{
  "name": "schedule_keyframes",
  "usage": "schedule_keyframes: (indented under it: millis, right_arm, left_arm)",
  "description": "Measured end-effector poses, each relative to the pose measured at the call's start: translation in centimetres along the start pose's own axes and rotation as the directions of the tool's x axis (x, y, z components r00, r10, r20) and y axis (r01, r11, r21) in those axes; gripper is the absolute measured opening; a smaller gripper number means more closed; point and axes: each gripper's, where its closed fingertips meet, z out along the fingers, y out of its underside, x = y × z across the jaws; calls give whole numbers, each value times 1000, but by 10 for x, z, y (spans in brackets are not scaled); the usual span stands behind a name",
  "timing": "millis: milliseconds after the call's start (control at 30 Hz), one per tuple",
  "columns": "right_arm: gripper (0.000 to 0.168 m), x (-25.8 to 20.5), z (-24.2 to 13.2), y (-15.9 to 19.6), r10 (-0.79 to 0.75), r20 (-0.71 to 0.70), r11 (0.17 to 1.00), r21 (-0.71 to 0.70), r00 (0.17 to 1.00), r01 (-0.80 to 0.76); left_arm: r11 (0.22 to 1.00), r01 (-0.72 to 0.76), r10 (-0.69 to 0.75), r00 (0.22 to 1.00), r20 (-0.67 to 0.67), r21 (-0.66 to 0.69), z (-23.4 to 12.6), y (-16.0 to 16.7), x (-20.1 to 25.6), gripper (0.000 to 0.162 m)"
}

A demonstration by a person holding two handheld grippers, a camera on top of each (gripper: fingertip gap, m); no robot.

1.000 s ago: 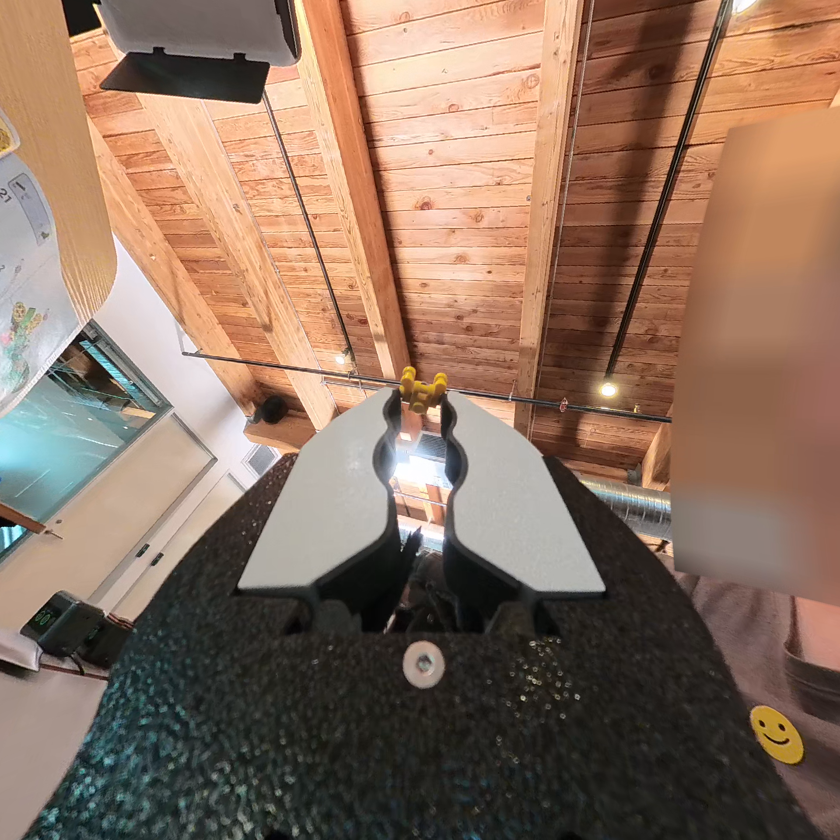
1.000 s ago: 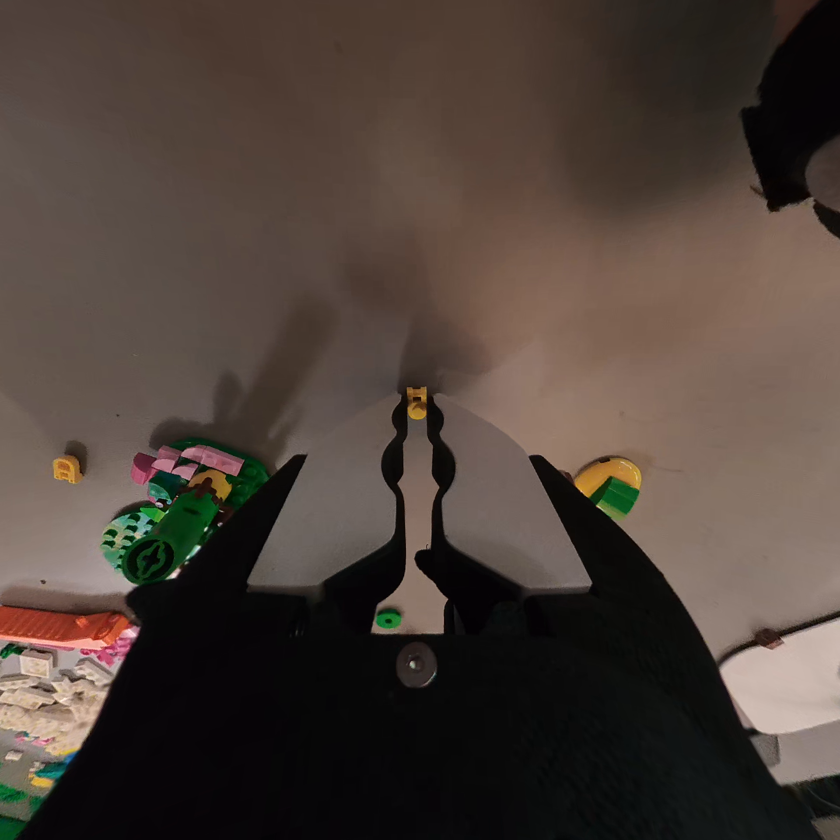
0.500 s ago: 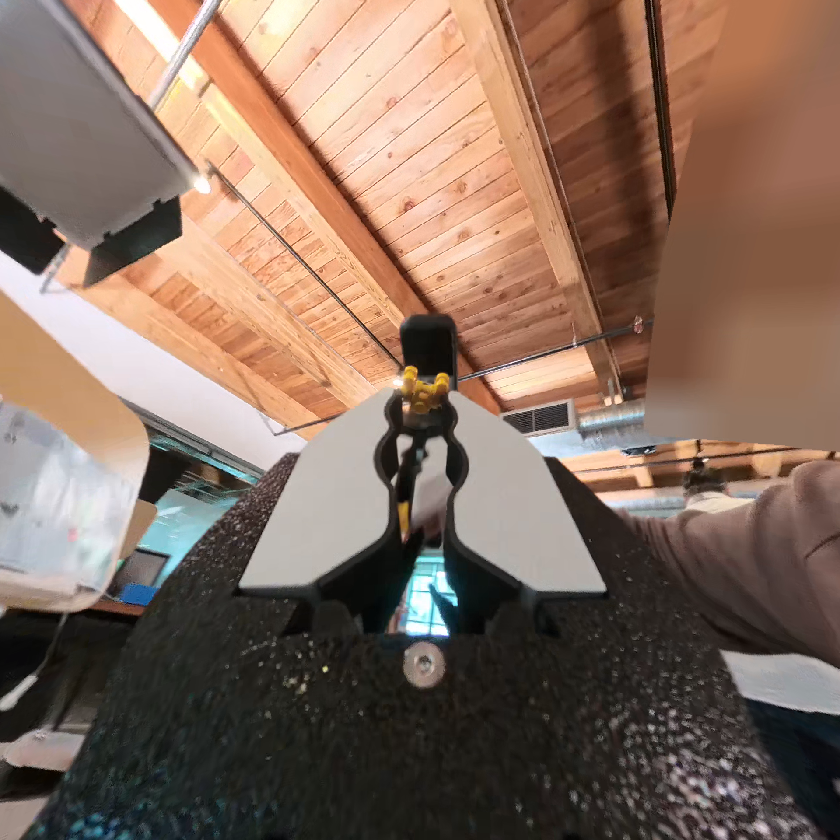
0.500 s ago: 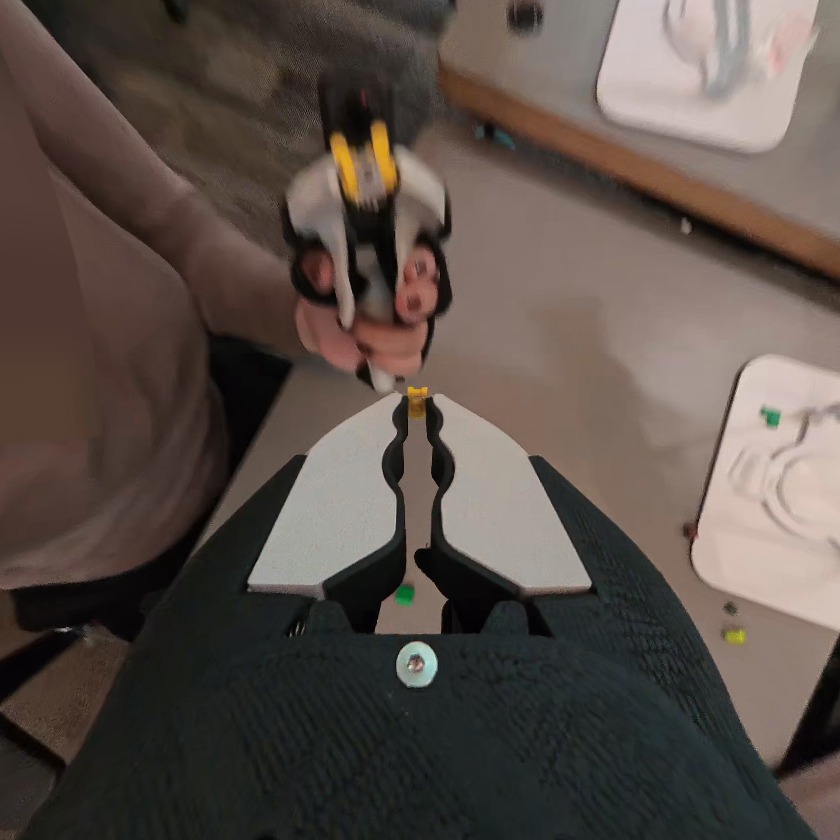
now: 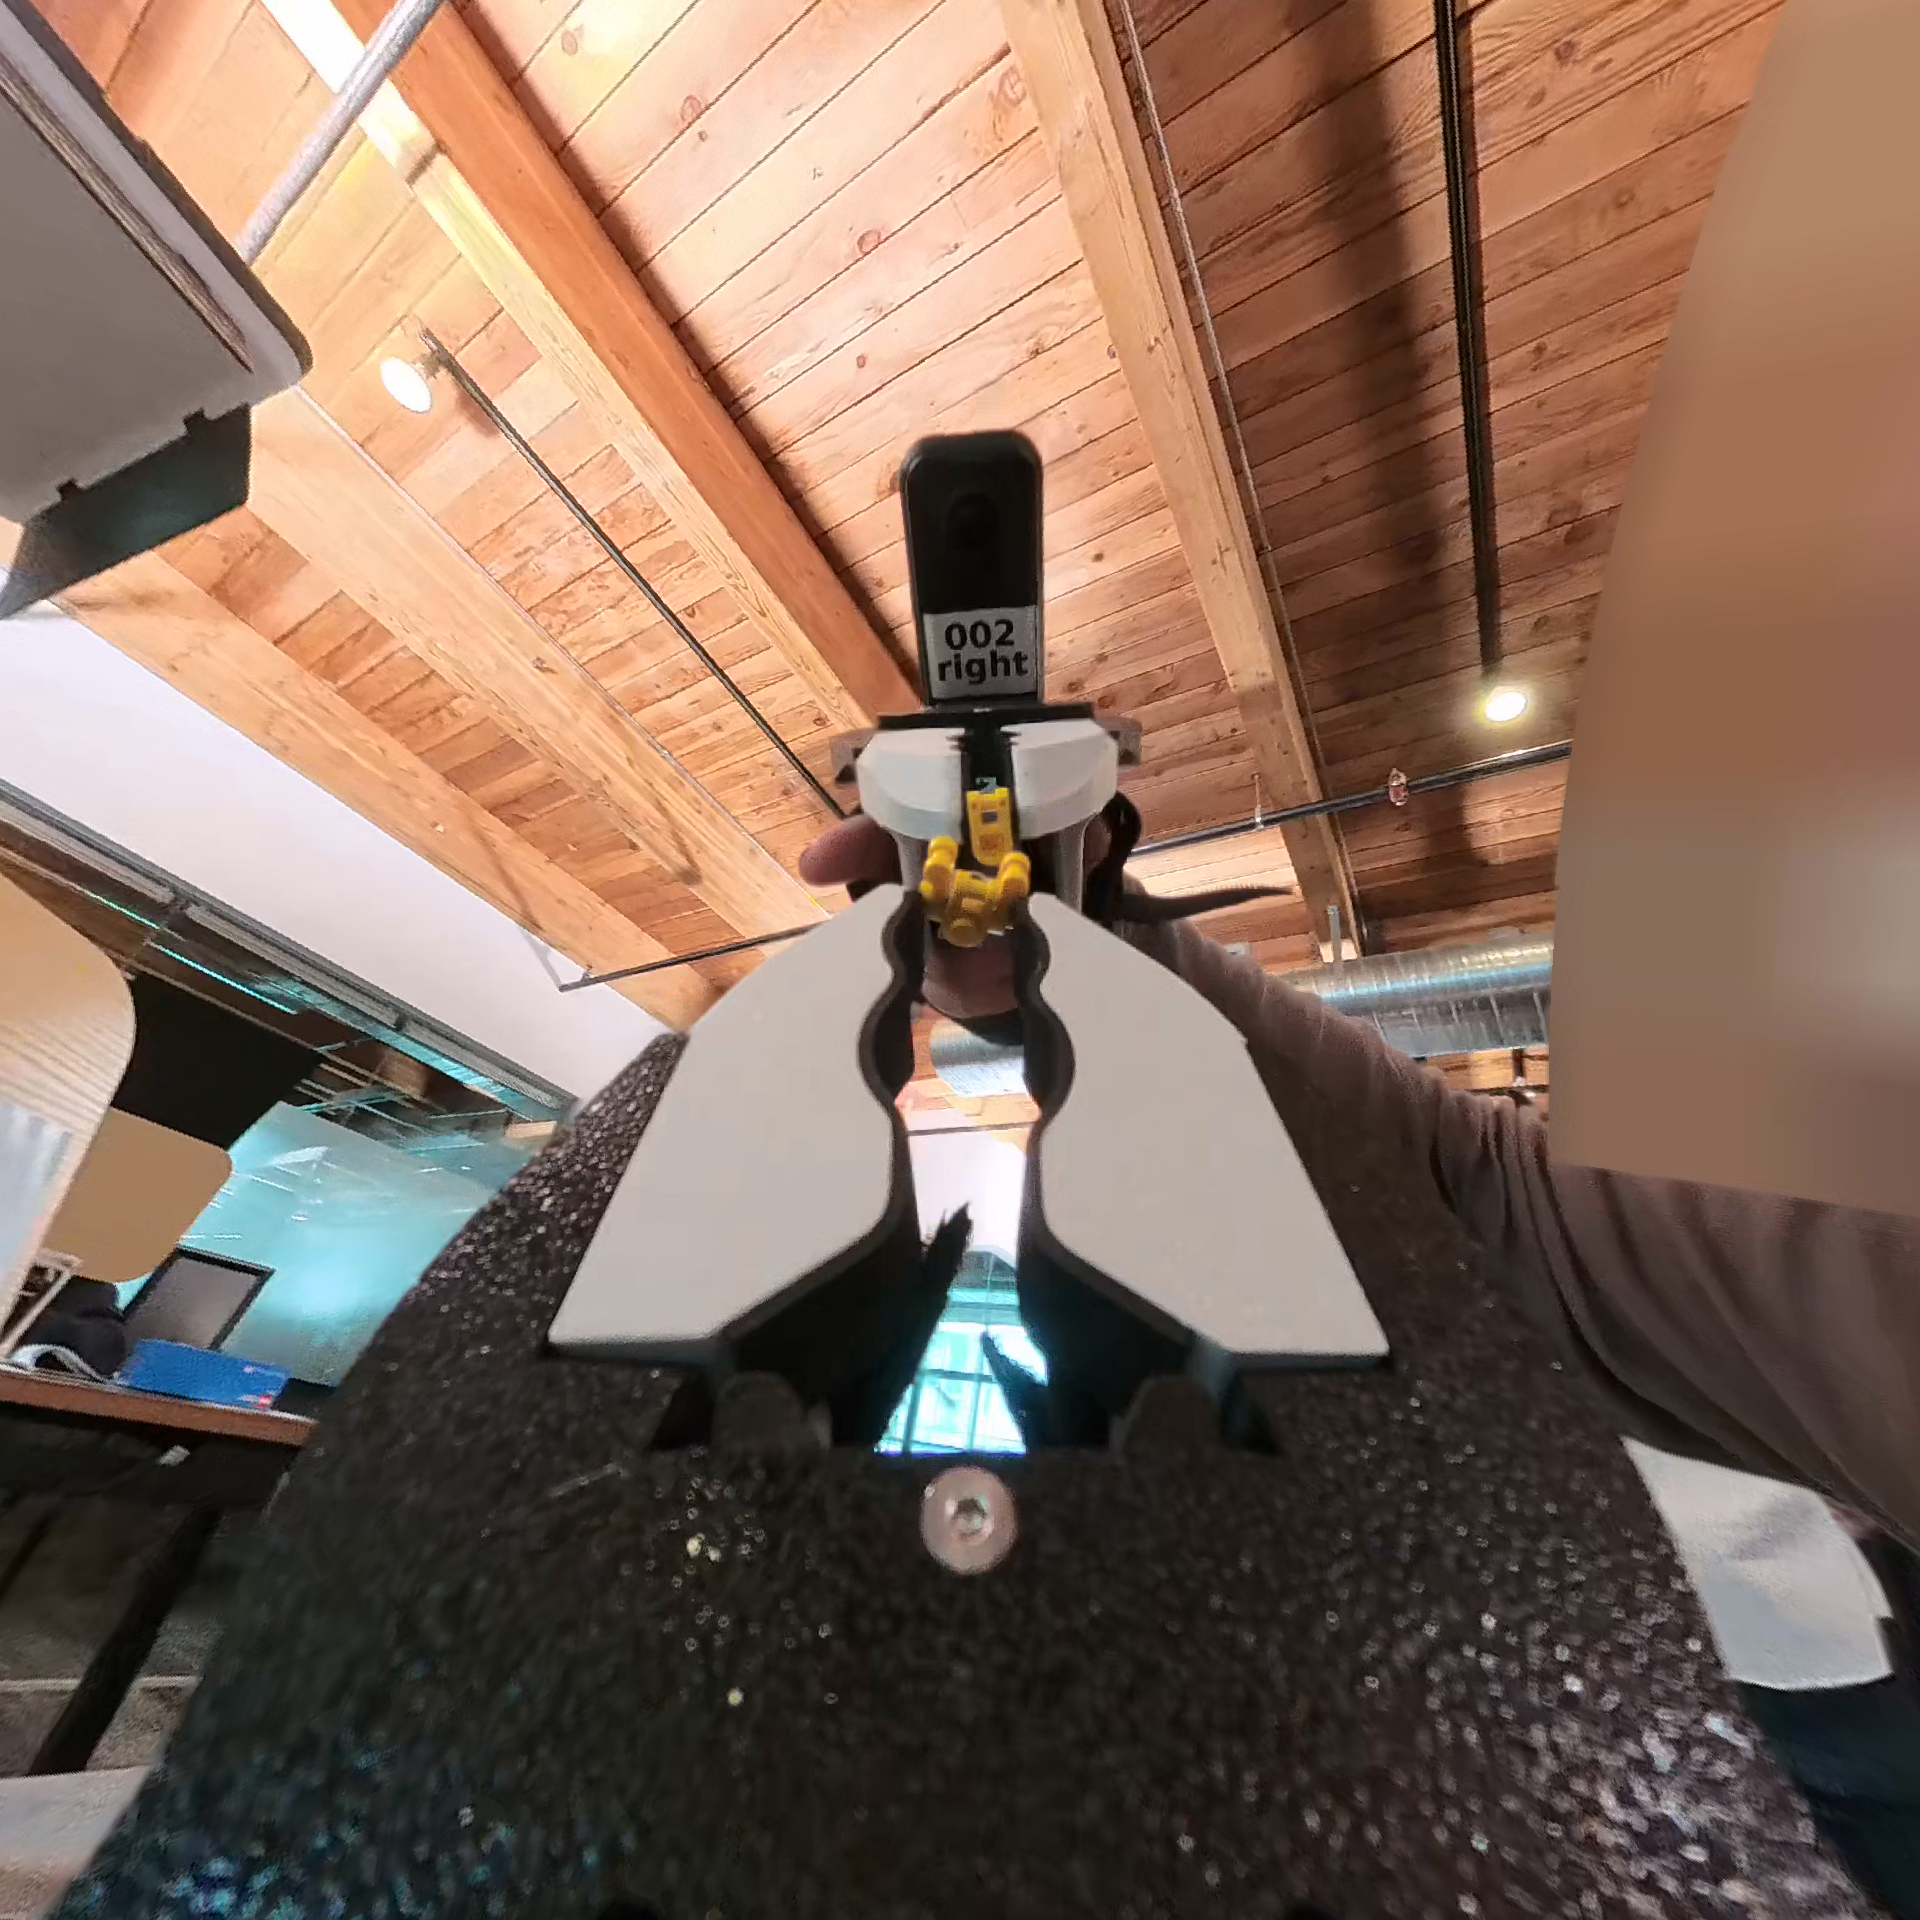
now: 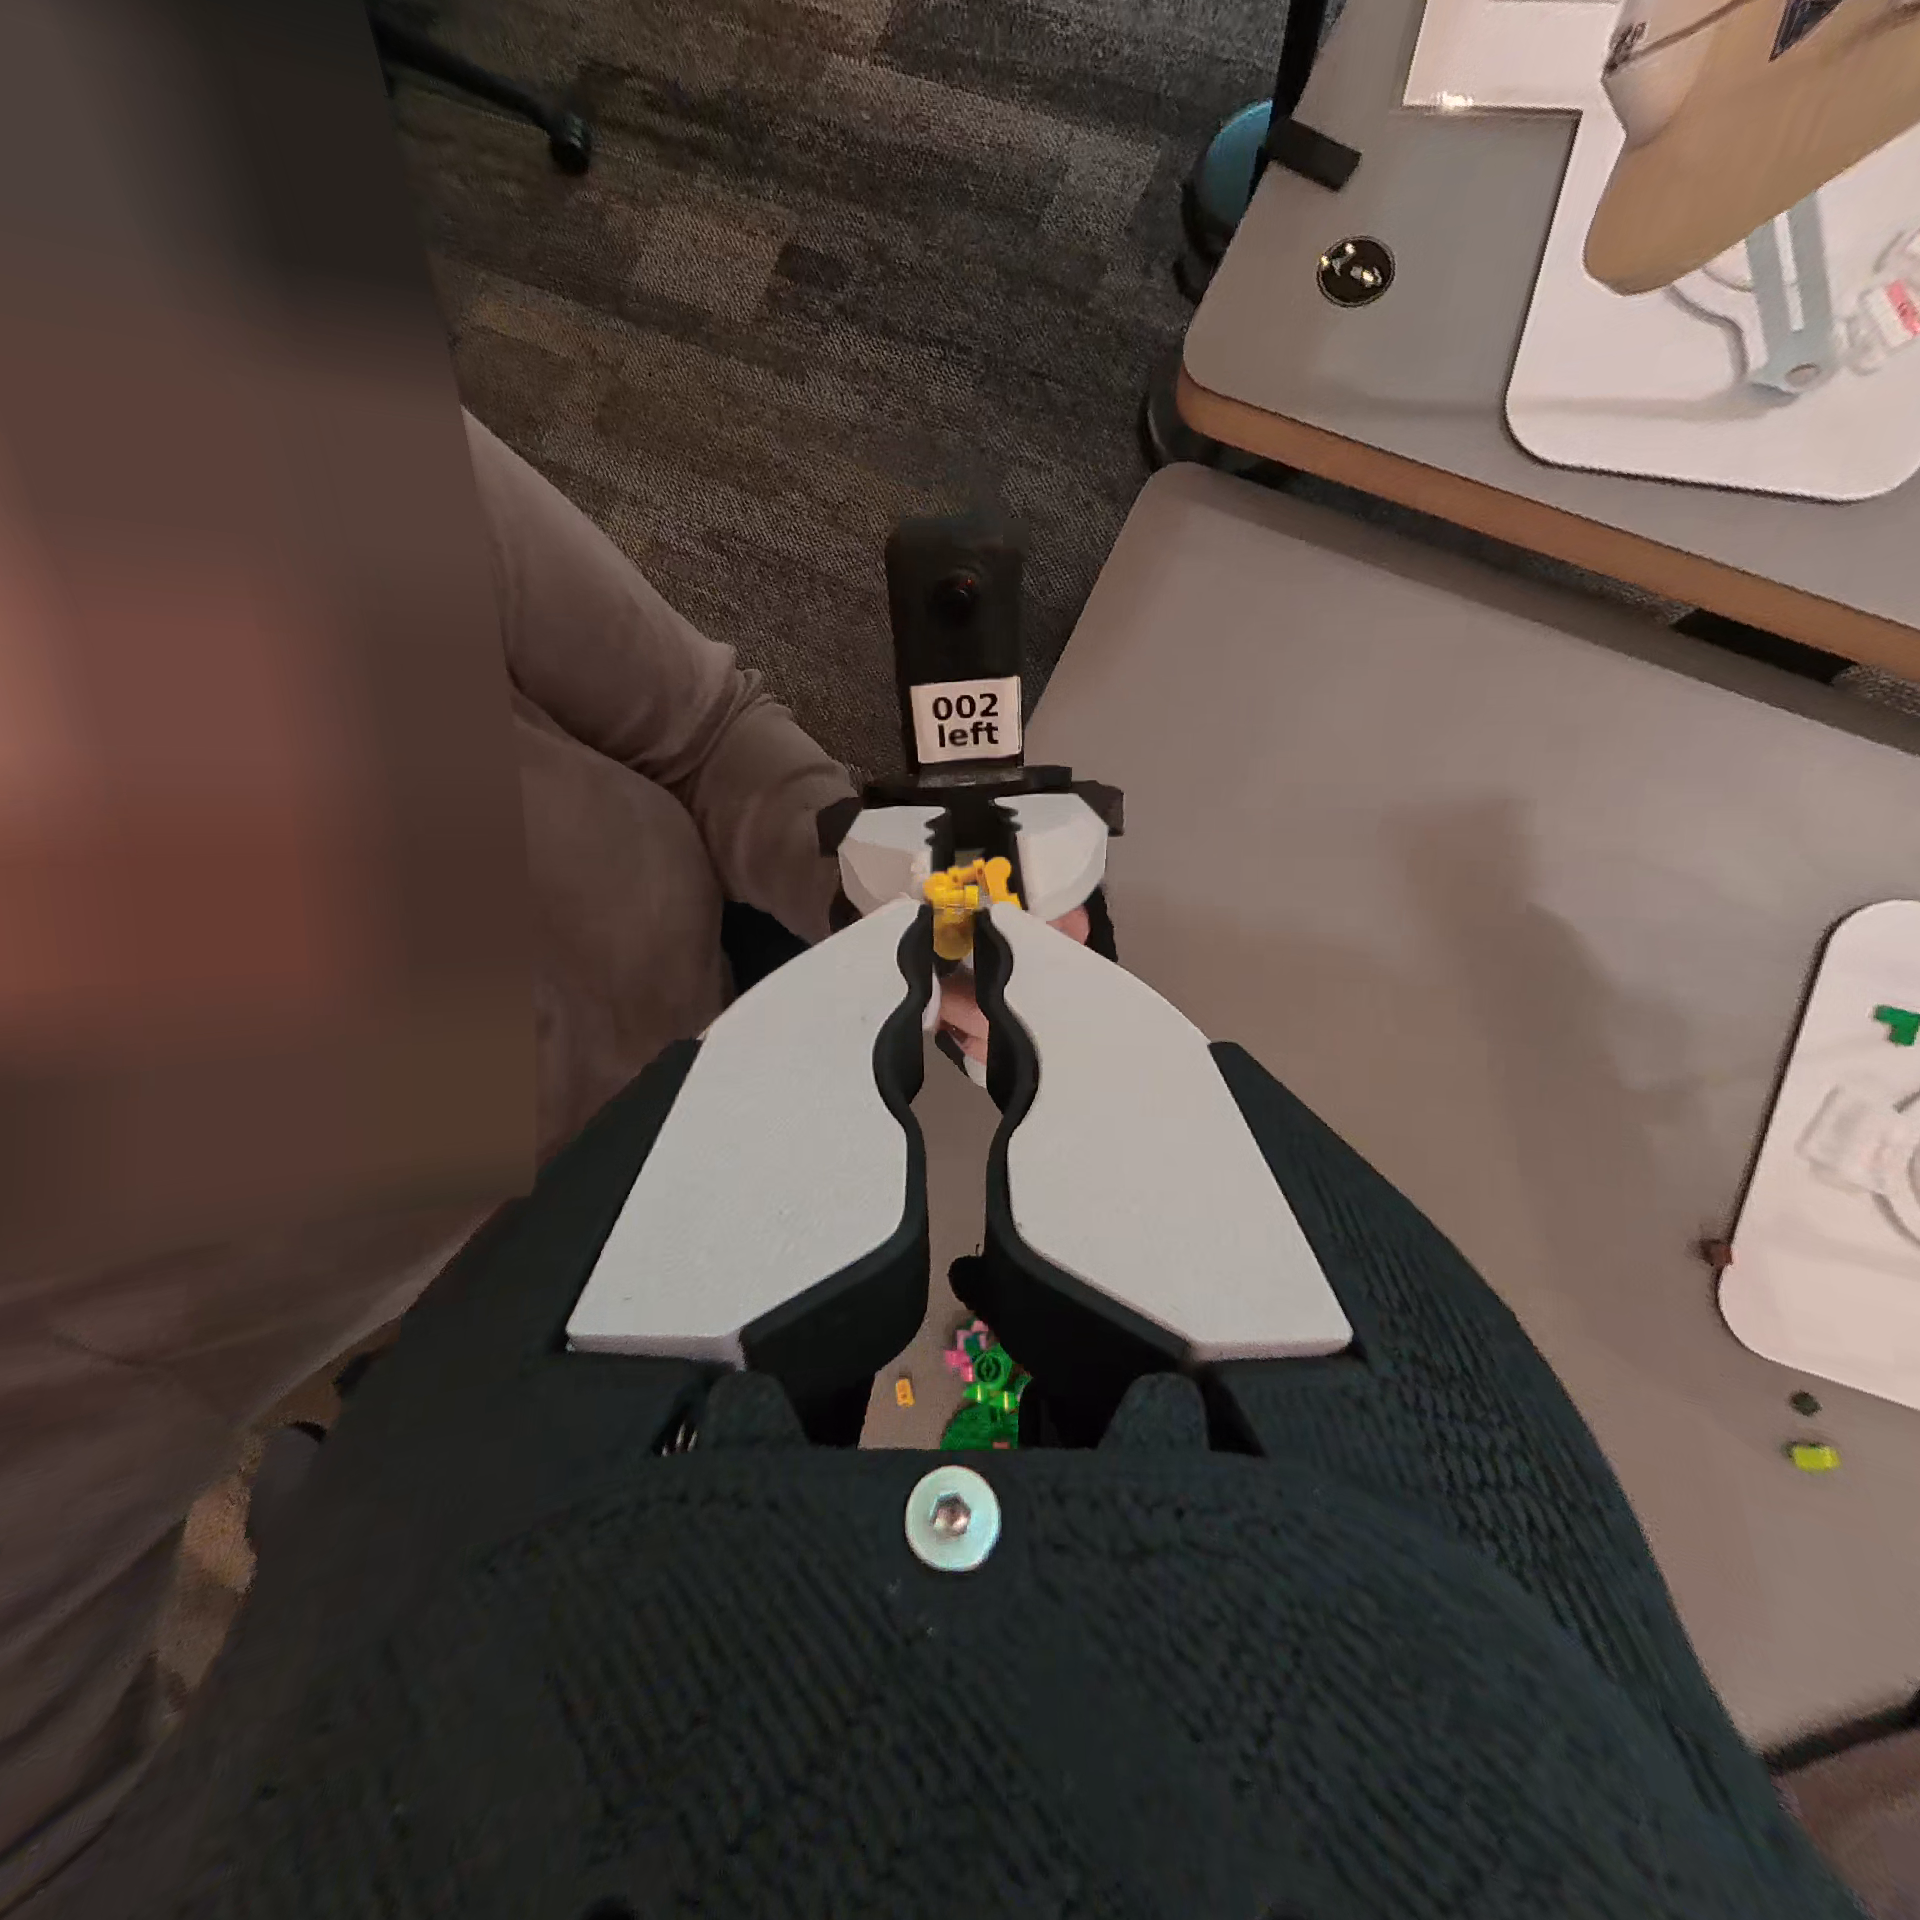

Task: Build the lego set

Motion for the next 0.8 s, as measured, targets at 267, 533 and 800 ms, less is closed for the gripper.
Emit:
schedule_keyframes:
  millis: [267,533,800]
  right_arm:
    - [5,-3,6,20,42,-45,991,-124,998,-48]
    - [5,2,9,21,39,-53,992,-115,998,-45]
    - [5,4,11,24,15,-61,992,-126,998,-22]
  left_arm:
    - [999,41,-42,998,-38,-25,3,12,6,16]
    - [996,81,-84,994,-71,-39,0,16,5,16]
    - [995,85,-88,994,-67,-52,0,19,3,16]
